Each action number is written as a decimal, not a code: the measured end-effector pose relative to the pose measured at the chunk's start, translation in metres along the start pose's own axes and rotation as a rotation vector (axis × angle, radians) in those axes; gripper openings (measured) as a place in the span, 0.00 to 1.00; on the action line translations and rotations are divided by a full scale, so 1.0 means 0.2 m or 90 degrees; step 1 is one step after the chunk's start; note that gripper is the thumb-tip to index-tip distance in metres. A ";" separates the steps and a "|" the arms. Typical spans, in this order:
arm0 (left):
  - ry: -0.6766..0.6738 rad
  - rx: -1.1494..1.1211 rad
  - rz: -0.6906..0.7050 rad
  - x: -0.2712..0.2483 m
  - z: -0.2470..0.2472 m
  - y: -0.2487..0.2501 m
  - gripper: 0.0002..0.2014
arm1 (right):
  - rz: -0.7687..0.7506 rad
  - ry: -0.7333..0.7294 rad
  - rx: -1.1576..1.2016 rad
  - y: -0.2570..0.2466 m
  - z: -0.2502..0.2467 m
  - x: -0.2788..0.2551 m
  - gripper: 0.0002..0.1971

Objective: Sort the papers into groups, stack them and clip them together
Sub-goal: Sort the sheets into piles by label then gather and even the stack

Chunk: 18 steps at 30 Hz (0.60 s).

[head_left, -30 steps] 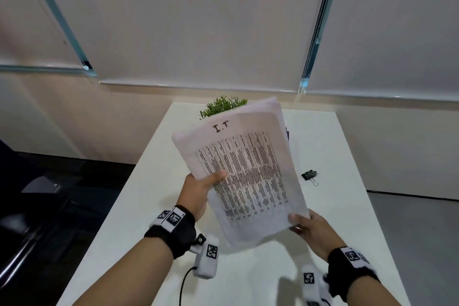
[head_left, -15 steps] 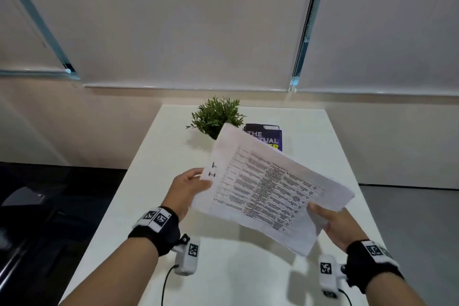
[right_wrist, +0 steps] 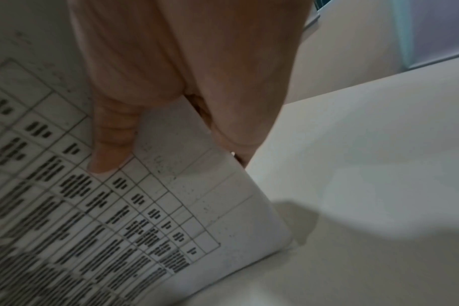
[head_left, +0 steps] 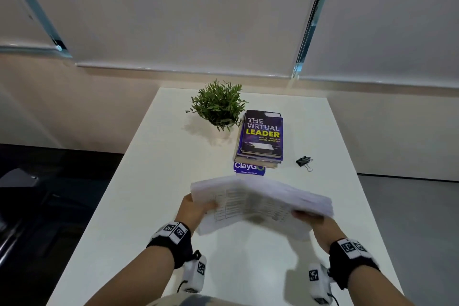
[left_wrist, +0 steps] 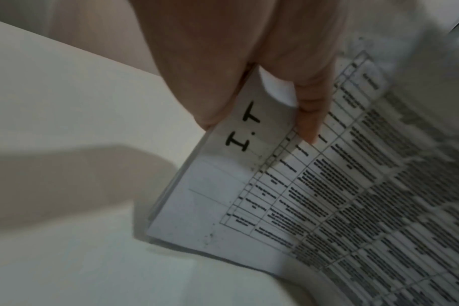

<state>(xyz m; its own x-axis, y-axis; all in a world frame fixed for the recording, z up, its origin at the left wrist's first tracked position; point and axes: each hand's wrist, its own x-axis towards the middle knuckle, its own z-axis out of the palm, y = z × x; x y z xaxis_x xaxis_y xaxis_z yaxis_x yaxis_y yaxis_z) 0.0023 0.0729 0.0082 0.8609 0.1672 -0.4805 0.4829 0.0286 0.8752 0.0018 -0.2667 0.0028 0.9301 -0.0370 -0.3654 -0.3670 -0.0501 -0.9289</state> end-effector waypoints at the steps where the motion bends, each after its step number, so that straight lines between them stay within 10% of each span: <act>1: 0.005 -0.013 0.010 0.00 0.01 0.02 0.20 | -0.006 -0.006 0.000 -0.02 0.02 -0.01 0.27; 18: -0.054 0.016 0.034 -0.04 -0.08 -0.02 0.25 | -0.009 -0.047 0.025 0.00 0.00 -0.04 0.29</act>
<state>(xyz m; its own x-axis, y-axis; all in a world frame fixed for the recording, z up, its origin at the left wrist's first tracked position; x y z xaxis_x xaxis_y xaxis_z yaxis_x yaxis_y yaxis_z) -0.0094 0.0867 0.0092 0.8955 0.0831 -0.4373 0.4390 -0.0028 0.8985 -0.0059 -0.2666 0.0067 0.9344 0.0378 -0.3543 -0.3541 -0.0104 -0.9351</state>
